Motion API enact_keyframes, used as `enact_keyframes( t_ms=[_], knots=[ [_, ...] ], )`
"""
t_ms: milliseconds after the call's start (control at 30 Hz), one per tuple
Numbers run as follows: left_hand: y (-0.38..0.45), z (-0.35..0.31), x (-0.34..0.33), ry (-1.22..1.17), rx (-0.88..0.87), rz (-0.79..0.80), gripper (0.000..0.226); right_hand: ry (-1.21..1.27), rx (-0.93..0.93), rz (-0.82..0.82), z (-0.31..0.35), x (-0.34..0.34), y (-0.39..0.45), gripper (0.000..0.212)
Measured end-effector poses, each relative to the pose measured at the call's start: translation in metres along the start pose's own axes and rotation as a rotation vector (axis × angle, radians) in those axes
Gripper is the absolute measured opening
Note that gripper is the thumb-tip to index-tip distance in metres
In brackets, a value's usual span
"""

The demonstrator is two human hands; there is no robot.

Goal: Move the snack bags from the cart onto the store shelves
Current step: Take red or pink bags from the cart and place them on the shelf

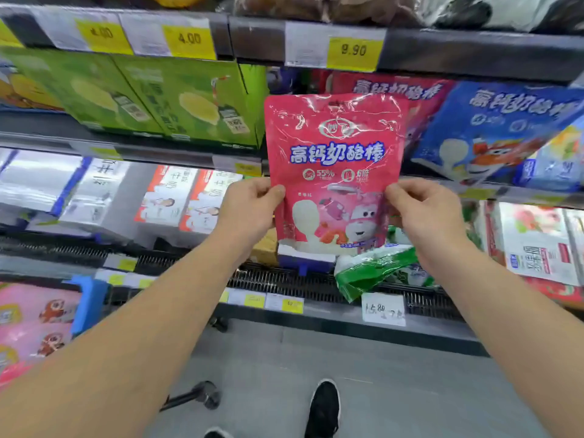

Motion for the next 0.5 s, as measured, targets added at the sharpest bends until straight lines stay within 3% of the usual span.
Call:
enact_keyframes(
  t_ms=[133,267,400,500],
  knots=[
    [0.018,-0.034,-0.040,0.070,-0.067,0.032,0.020,-0.111,0.063,-0.086,0.008,0.041,0.030,0.020],
    [0.043,-0.071,-0.056,0.090,-0.183,-0.042,0.024,-0.178,0.126,-0.174,0.024,0.057,0.055,0.017],
    [0.067,-0.095,-0.054,0.171,-0.392,-0.152,0.043,0.055,0.121,-0.279,0.031,0.055,0.073,0.020],
    [0.075,-0.089,-0.057,0.213,-0.371,-0.142,0.048,0.192,0.061,-0.239,0.016,0.043,0.074,0.017]
  ],
)
Point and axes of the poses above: each hand's wrist, its own y-axis towards the middle knuckle, its own x-axis out of the back of the hand, z = x × y, the point moved 8 cm from there along y, towards the middle knuckle, and after that the axes turned 4 degrees about x, right-handed, at the moved point
